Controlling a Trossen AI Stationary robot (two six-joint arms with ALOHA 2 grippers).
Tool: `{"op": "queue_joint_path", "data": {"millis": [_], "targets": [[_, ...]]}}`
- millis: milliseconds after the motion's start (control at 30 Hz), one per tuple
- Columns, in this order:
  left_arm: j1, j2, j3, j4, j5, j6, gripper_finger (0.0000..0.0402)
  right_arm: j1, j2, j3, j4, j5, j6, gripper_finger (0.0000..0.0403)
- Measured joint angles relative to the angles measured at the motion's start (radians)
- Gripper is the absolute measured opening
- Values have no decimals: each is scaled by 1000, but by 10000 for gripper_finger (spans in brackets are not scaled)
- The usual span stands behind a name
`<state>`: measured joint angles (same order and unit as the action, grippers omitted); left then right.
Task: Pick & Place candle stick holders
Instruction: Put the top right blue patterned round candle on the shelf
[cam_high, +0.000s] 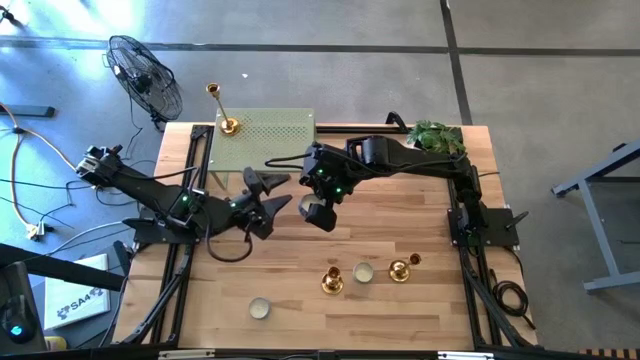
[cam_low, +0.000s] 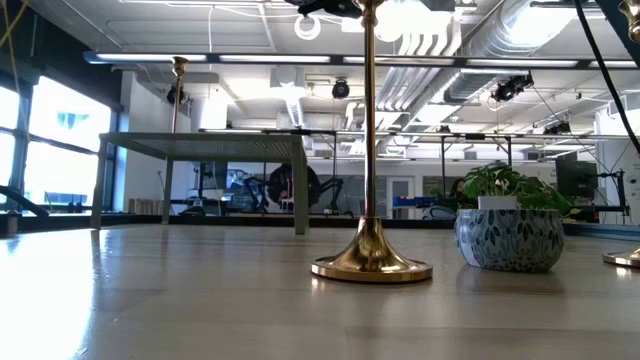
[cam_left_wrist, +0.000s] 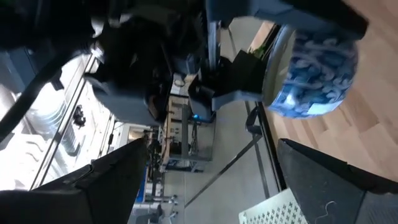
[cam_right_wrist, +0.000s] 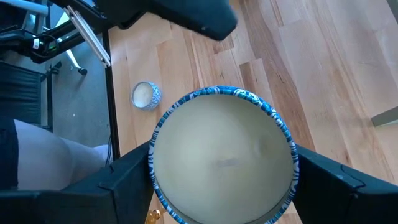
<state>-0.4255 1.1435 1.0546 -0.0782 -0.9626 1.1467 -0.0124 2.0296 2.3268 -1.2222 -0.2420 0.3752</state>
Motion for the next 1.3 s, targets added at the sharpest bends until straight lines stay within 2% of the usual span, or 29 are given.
{"op": "queue_joint_path", "data": {"millis": [267, 533, 933, 1100, 1300], "targets": [[0, 0, 0, -37, 3, -54, 356, 0, 0, 0, 0, 0, -2, 298], [1, 0, 0, -52, 163, -11, 356, 0, 0, 0, 0, -8, 1, 298], [1, 0, 0, -74, 269, 31, 356, 7, 0, 0, 19, -24, -18, 298], [8, 0, 0, -75, 282, 29, 356, 7, 0, 0, 23, -24, -24, 298], [74, 0, 0, -90, 400, -34, 356, 7, 0, 0, 23, -24, -25, 298]]}}
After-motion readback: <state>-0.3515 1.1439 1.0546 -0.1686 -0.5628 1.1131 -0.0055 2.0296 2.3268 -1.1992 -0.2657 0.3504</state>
